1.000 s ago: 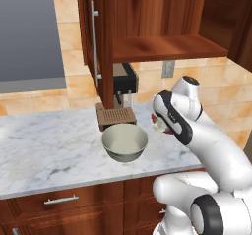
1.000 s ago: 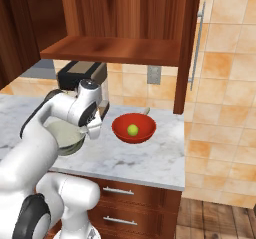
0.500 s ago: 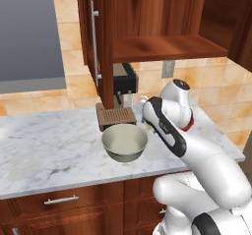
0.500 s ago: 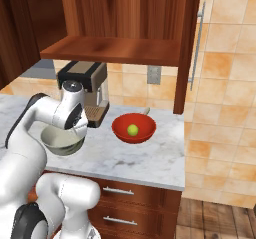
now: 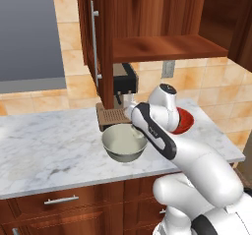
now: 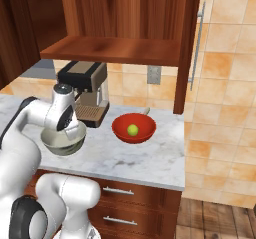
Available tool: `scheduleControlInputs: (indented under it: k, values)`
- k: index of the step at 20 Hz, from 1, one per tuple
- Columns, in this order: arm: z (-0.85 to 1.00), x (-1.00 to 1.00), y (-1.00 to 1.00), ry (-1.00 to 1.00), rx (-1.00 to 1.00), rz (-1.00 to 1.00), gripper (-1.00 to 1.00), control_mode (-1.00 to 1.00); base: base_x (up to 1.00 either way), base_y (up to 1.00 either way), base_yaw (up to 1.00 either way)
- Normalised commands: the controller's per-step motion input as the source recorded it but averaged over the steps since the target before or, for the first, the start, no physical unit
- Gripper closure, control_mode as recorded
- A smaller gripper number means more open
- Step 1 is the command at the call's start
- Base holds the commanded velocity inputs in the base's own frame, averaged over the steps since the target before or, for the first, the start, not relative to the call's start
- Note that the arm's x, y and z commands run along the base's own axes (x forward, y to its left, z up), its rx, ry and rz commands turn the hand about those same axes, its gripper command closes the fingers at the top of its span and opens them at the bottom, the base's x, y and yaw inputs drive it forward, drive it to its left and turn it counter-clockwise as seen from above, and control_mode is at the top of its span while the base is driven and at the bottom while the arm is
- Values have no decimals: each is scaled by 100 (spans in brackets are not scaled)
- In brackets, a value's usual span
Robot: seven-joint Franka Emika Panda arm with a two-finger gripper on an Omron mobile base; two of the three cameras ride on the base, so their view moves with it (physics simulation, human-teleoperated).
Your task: Pick both bowls and place them on the counter. Then place the garlic in one bowl and place the pear in the other bowl.
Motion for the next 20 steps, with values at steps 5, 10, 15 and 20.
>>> scheduleControlInputs:
  k: [5, 10, 15, 20]
  values:
    - [-12, 8, 28, 7, 0, 0, 100, -100, 0, 0, 0]
    - [-5, 1, 25, 9, 0, 1, 100, -100, 0, 0, 0]
    - [-12, 1, 14, 11, -2, 0, 100, -100, 0, 0, 0]
    - [-16, 0, 2, 13, -4, 0, 100, -100, 0, 0, 0]
